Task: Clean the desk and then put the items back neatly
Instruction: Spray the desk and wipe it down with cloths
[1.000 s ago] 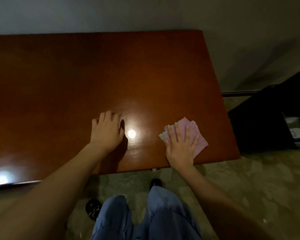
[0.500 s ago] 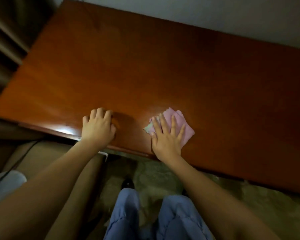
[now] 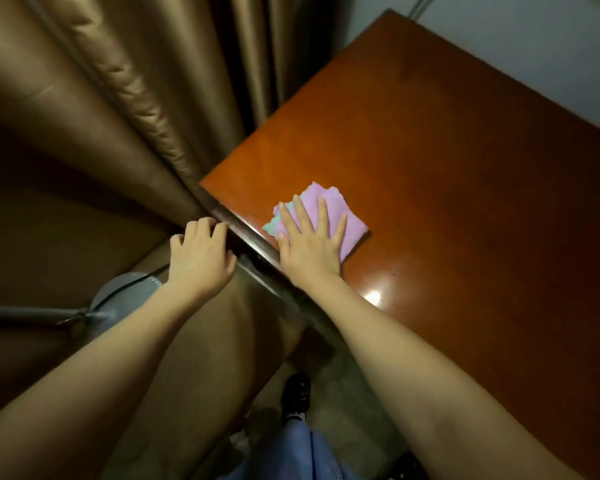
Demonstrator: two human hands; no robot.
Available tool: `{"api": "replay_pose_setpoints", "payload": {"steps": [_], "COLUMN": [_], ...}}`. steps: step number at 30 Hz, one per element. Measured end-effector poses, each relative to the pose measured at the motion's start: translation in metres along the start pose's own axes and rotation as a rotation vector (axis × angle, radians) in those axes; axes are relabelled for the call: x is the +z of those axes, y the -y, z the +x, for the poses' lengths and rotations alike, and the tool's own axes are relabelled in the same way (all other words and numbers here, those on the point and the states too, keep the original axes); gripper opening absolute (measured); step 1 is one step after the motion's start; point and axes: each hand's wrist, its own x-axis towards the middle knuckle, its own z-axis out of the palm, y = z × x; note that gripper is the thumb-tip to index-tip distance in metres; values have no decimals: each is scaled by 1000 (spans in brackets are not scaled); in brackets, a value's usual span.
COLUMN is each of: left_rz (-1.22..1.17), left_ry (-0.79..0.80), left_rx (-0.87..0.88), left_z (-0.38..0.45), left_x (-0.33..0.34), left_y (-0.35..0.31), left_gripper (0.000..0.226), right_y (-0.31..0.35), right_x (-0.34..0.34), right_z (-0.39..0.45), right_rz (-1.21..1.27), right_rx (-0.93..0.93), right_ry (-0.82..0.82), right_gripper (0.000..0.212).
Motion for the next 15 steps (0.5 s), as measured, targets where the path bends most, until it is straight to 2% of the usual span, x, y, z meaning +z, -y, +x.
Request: {"api": "replay_pose_setpoints", "payload": {"steps": [9, 15], "left_rz": [-67, -54], "left_ry": [-34, -11], "left_rx": [-161, -194], "left_z": [9, -4], "left_x": [7, 13], "left_y": [66, 83], "left_gripper": [52, 52], "right_y": [92, 103], "right_x": [10, 12], "right_z": [86, 96], "right_rz": [-56, -136], "right_rx": [-152, -271], "right_ry": [-23, -25], "right_gripper": [52, 53]}}
